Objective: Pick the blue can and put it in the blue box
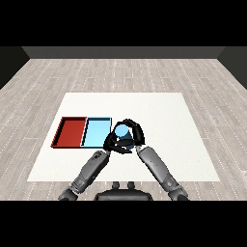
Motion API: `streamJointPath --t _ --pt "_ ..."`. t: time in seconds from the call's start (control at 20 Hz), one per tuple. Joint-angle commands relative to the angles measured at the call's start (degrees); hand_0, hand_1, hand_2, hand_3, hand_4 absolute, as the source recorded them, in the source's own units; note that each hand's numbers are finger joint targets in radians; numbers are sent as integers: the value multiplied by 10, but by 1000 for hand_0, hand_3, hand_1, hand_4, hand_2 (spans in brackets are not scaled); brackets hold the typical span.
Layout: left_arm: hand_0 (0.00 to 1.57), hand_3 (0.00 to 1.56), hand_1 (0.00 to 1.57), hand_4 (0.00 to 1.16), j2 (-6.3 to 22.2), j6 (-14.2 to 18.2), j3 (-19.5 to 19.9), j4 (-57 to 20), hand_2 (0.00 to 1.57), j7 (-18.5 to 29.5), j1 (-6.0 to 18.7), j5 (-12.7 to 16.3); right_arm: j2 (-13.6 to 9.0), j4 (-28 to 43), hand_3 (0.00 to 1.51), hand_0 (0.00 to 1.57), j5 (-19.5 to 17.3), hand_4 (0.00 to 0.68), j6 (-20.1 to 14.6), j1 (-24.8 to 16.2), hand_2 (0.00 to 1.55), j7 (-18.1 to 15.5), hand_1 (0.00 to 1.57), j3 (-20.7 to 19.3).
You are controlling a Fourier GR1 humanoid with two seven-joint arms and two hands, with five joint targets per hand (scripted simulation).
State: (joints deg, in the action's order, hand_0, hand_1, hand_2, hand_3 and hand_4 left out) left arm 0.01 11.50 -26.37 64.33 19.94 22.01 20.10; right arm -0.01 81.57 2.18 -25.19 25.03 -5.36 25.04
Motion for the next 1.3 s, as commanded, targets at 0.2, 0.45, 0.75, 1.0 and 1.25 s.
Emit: streamJointPath --t 0.2,0.45,0.75,1.0,1.25 --pt "0 0 0 369 0 74 -68 -25 0 -13 51 52 0 -3 1387 1472 49 601 -24 29 1456 -4 1472 20" --pt "0 0 0 575 0 152 -110 -55 0 13 66 98 0 -19 1394 1472 115 606 -28 -5 1458 -67 1472 49" --pt "1571 1471 1571 747 0 112 -92 -83 1571 82 75 205 0 -22 1395 1459 128 626 -7 -7 1442 -86 1459 21" --pt "1571 1497 1571 955 0 76 -58 -75 1571 91 41 155 0 37 1392 1440 115 618 -31 -44 1442 -64 1440 52" --pt "1571 1527 1571 1095 0 77 -69 -134 1571 167 83 191 0 1 1292 1286 153 473 0 -15 1347 -81 1286 39"
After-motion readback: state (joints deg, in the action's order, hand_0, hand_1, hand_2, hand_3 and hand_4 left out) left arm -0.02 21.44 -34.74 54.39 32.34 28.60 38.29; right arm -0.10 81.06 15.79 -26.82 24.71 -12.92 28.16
